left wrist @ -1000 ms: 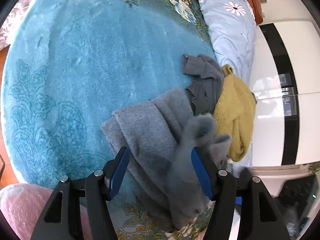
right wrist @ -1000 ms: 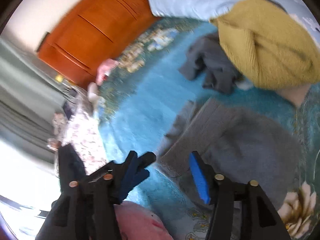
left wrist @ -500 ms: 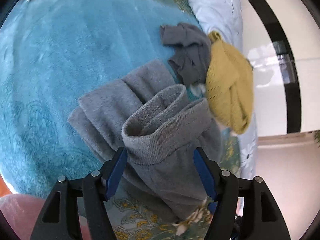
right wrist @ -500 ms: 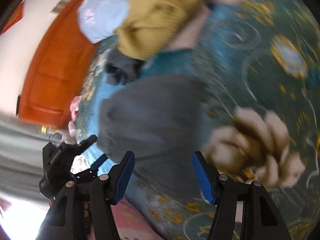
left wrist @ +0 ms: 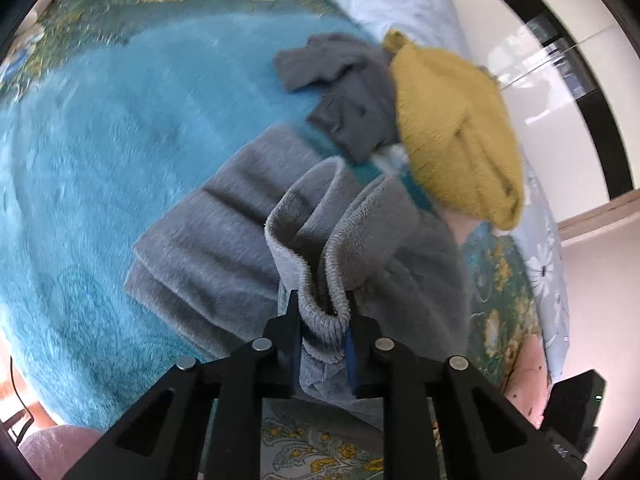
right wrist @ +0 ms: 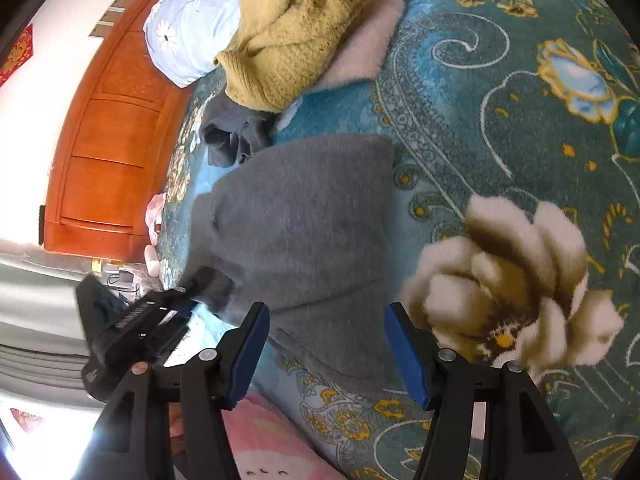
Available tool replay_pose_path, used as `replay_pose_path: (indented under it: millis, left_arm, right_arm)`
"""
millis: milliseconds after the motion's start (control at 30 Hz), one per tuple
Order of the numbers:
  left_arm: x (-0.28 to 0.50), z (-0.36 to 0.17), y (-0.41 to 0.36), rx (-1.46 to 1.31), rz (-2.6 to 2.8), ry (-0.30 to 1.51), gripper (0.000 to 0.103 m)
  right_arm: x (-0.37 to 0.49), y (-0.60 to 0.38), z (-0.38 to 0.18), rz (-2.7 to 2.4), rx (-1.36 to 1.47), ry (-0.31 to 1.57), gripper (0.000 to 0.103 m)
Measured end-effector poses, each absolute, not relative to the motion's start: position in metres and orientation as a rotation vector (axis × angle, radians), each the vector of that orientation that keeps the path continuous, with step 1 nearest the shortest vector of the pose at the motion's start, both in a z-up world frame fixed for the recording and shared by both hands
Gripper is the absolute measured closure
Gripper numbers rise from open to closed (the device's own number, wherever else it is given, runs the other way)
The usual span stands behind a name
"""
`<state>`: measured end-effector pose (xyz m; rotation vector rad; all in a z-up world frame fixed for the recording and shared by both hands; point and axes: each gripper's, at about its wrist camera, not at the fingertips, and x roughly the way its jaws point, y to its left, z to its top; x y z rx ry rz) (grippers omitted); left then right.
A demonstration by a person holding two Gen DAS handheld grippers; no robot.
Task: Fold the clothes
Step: 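Grasp the knit cuff with the left gripper while the right gripper grips the sweatshirt body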
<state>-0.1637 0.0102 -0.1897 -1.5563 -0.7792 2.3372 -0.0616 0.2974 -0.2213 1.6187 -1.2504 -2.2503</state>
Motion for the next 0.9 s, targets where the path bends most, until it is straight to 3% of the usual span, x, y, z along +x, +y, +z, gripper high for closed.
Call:
replay_pose_path:
  millis: [100, 233, 300, 433, 567, 733, 900]
  left_arm:
    - [-0.146, -0.177, -0.028, -1.355, 2.356, -1.056, 0.087]
    - [-0.147, -0.223, -0.073, -1.656, 2.363, -1.439, 0.087]
    - [-0.147, -0.232, -0.079, -1.673, 2.304, -1.532, 0.087]
    - [-0.151, -0.223, -0.065, -1.679, 2.352, -1.367, 0.084]
    - [-0.15, -0.233, -0.073, -1.715, 2.267, -1.461, 0.082]
    - [-0.142, -0.231, -0.08, -1.628, 2.235, -1.537, 0.082]
    - [-0.148, -0.231, -0.073, -1.646, 2.232, -1.528, 0.082]
  right_arm:
    - [-0.057, 0.3, -0.223, -2.251, 1.618, -1.268, 0.039]
    - [-0.059, 0.301, -0.225, -2.27, 1.641, -1.267, 0.039]
    - [-0.061, 0.298, -0.224, -2.259, 1.637, -1.269, 0.039]
    - [-0.071, 0.287, -0.208, -2.279, 1.583, -1.191, 0.039]
    - [-0.1, 0.267, -0.179, -2.297, 1.446, -1.078, 0.039]
    - [-0.165, 0.221, -0.146, -2.275, 1.384, -0.779, 0.039]
    - [-0.226, 0.165, -0.152, -2.213, 1.487, -0.412, 0.039]
